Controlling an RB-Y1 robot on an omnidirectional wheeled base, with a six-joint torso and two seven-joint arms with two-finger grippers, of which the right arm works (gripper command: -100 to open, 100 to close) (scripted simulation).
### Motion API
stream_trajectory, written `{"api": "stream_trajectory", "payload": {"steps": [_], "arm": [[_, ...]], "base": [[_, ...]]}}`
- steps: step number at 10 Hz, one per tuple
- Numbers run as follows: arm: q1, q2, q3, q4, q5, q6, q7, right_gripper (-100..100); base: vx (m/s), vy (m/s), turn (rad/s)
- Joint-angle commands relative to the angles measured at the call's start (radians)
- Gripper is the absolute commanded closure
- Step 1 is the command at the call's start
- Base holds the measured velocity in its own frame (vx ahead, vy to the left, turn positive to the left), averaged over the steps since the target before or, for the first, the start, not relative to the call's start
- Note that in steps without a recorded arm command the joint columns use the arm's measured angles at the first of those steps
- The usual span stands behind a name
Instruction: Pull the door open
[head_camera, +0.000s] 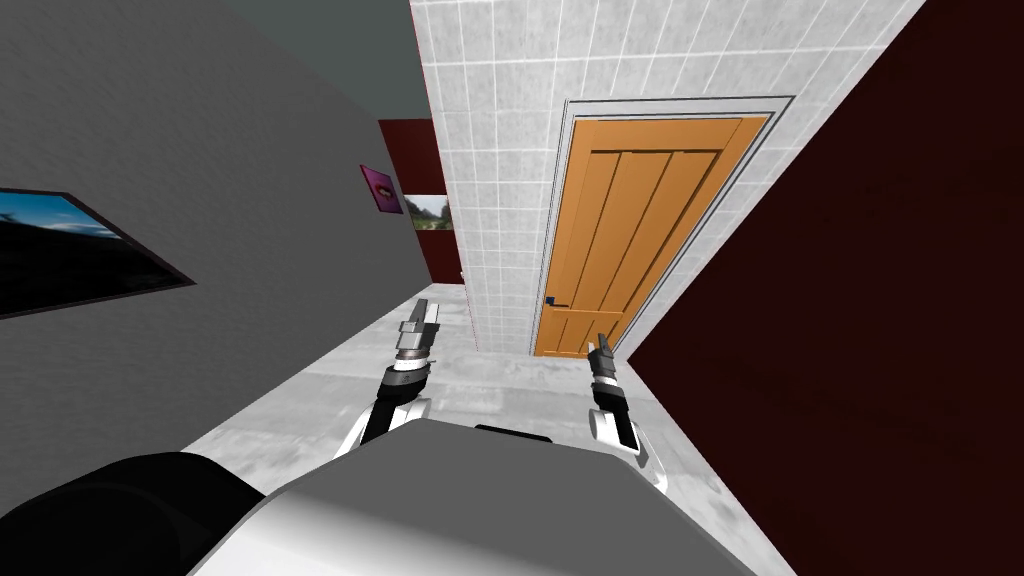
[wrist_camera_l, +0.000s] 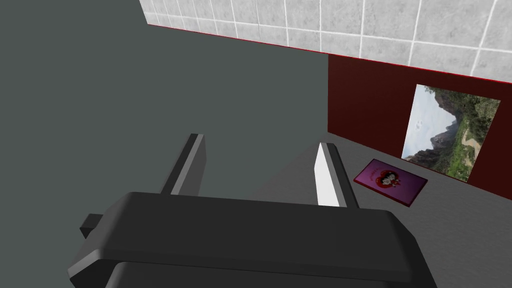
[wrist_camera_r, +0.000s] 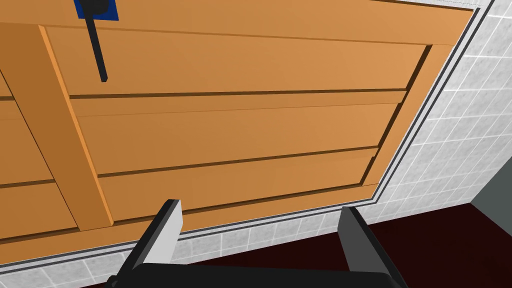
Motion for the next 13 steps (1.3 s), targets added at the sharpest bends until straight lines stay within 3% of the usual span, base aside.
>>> {"api": "stream_trajectory", "payload": {"steps": [1, 7, 8, 12, 13], "arm": [[-0.017, -0.004, -0.004, 0.048, -0.005, -0.014, 0.001, -100], [-0.09, -0.017, -0.02, 0.227, -0.023, -0.063, 0.012, -100], [-0.09, -0.017, -0.02, 0.238, -0.023, -0.063, 0.012, -100], [-0.147, -0.025, -0.032, 0.376, -0.037, -0.101, 0.02, -100], [-0.147, -0.025, -0.032, 0.384, -0.037, -0.101, 0.02, -100]], "base": [[0.049, -0.012, 0.077], [0.074, -0.033, 0.11], [0.053, -0.028, 0.032], [0.073, -0.035, 0.113], [0.058, -0.04, 0.044]]}}
